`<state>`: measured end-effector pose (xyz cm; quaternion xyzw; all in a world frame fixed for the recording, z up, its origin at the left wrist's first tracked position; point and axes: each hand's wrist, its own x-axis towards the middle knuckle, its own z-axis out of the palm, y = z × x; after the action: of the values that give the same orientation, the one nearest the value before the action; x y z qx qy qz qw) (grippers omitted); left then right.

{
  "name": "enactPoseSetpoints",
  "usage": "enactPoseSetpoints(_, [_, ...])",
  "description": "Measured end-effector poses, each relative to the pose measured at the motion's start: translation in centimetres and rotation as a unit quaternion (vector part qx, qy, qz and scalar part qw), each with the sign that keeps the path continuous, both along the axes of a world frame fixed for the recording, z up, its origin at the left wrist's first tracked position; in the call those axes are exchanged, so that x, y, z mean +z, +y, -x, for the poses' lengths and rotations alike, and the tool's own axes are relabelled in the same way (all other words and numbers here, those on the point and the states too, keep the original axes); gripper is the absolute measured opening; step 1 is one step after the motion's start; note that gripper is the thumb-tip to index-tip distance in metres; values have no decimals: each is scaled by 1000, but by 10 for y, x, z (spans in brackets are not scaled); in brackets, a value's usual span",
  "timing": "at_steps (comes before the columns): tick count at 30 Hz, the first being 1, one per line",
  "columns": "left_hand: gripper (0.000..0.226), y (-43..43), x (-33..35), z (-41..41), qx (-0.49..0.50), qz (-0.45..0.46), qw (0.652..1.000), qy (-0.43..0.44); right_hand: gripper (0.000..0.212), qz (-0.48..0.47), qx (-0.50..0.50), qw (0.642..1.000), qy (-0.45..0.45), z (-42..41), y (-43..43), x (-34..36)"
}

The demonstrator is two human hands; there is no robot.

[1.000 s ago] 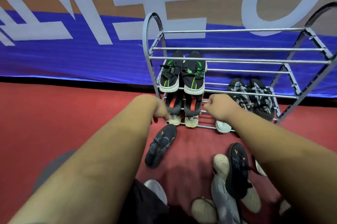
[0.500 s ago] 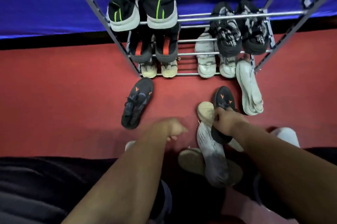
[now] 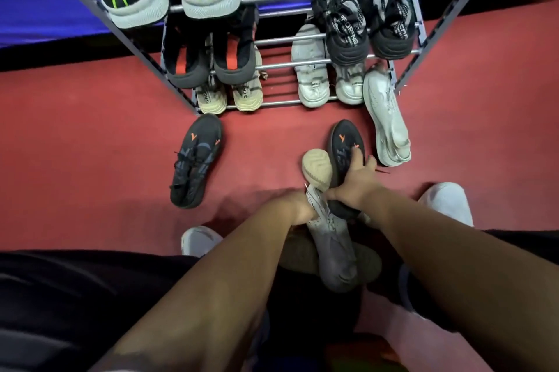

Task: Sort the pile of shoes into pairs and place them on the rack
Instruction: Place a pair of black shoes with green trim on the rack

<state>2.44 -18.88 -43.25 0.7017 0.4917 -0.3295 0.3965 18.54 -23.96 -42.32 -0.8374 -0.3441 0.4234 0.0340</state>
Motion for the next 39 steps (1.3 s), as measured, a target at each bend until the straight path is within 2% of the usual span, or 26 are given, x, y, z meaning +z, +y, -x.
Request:
enactPoseSetpoints(2, [24,8,-6,7,21,-9,1000,-4,146,18,-73,997,2,-3,1,0])
enactPoseSetpoints(3, [25,13,-6,12,32,-32,999,3,144,28,-93,995,2,-5,3,0])
enactPoseSetpoints(5, [33,31,-5,27,76,-134,988,23,126,24,-109,994,11,-5,8,2])
enactPoseSetpoints(6, [36,41,-1,38,113,-204,972,31,116,6,-117,993,13,-3,11,4])
enactPoseSetpoints(8, [40,61,3,64,189,-347,917,52,105,-34,-129,991,-3,2,18,10])
enactPoseSetpoints(10, [49,80,7,93,256,-409,872,78,97,-74,-120,990,-30,9,25,17])
enactPoseSetpoints(12, [62,94,4,122,322,-379,860,114,88,-108,-95,989,-15,18,30,20])
enactPoseSetpoints(15, [94,103,-8,160,396,-271,866,142,78,-114,-73,991,12,28,33,16])
enactPoseSetpoints(17, [117,100,-16,176,385,-210,888,136,76,-110,-67,992,5,31,32,13])
enactPoseSetpoints(18, [120,97,-19,179,364,-205,899,136,76,-111,-69,991,5,31,32,11])
enactPoseSetpoints(21, [117,90,-26,180,311,-251,903,155,80,-109,-63,992,-10,32,30,10])
enactPoseSetpoints(25, [129,92,-26,178,340,-208,902,168,85,-88,12,994,-62,33,22,8])
enactPoseSetpoints(29, [106,94,-18,178,353,-227,879,226,95,-50,52,995,-65,31,14,5])
enactPoseSetpoints(31, [109,91,-18,176,344,-214,880,249,109,-29,55,996,-64,31,12,3])
enactPoseSetpoints(35, [102,76,-28,170,413,-164,883,150,143,44,38,997,-59,31,12,-2])
enactPoseSetpoints(37, [101,70,-29,166,424,-158,883,125,134,65,27,995,-70,31,15,-2])
enactPoseSetpoints(39, [107,68,-27,162,430,-143,884,117,103,63,35,995,-70,30,18,0])
